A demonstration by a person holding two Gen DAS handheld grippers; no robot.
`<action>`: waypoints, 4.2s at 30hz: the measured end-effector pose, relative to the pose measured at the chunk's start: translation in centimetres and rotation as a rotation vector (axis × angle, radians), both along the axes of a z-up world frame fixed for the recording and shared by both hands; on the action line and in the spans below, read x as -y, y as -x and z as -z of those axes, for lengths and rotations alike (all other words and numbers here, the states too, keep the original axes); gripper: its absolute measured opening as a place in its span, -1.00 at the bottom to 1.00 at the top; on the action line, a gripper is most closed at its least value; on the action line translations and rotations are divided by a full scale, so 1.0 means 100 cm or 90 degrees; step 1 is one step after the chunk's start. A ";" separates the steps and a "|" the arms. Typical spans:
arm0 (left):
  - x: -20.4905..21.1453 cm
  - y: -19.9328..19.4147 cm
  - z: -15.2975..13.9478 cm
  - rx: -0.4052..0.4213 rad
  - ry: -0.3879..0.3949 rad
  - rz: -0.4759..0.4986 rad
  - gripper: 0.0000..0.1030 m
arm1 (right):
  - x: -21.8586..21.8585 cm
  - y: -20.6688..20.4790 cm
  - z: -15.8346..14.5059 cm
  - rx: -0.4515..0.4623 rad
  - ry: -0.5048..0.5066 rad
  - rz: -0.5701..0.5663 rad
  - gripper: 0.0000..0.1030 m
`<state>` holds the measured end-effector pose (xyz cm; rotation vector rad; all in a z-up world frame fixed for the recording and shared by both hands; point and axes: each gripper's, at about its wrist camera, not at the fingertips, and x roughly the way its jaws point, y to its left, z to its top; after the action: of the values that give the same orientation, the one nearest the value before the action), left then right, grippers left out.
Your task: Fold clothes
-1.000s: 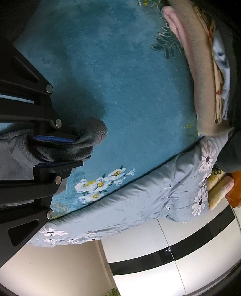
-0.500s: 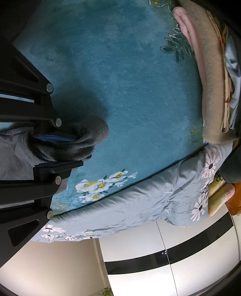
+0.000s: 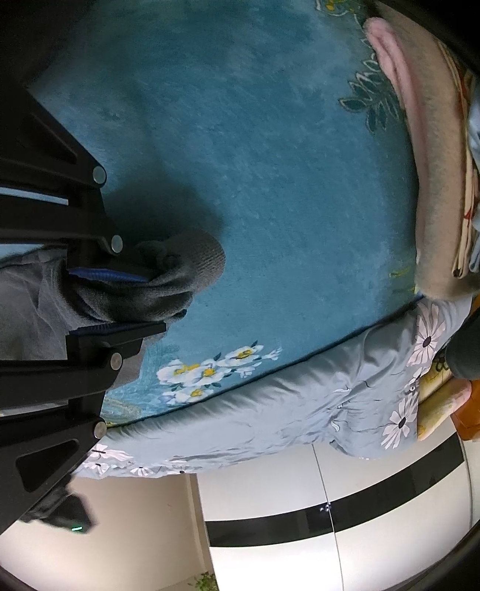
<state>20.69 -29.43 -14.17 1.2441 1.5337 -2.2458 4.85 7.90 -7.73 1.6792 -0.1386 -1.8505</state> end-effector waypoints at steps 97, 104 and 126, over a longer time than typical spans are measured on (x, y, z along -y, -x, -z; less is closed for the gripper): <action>-0.002 -0.002 -0.031 0.033 0.200 0.005 -0.02 | -0.224 0.116 0.046 0.089 -0.201 0.553 0.03; -0.008 0.005 -0.027 0.046 0.214 0.022 -0.02 | -0.221 0.119 0.066 0.117 -0.279 0.540 -0.27; -0.007 0.006 -0.021 0.053 0.179 0.019 -0.02 | -0.298 0.035 -0.049 -0.108 0.046 0.493 -0.85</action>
<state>20.05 -28.71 -12.06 1.2643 1.1293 -2.2971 1.30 37.70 -2.87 1.5169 -0.8740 -2.4836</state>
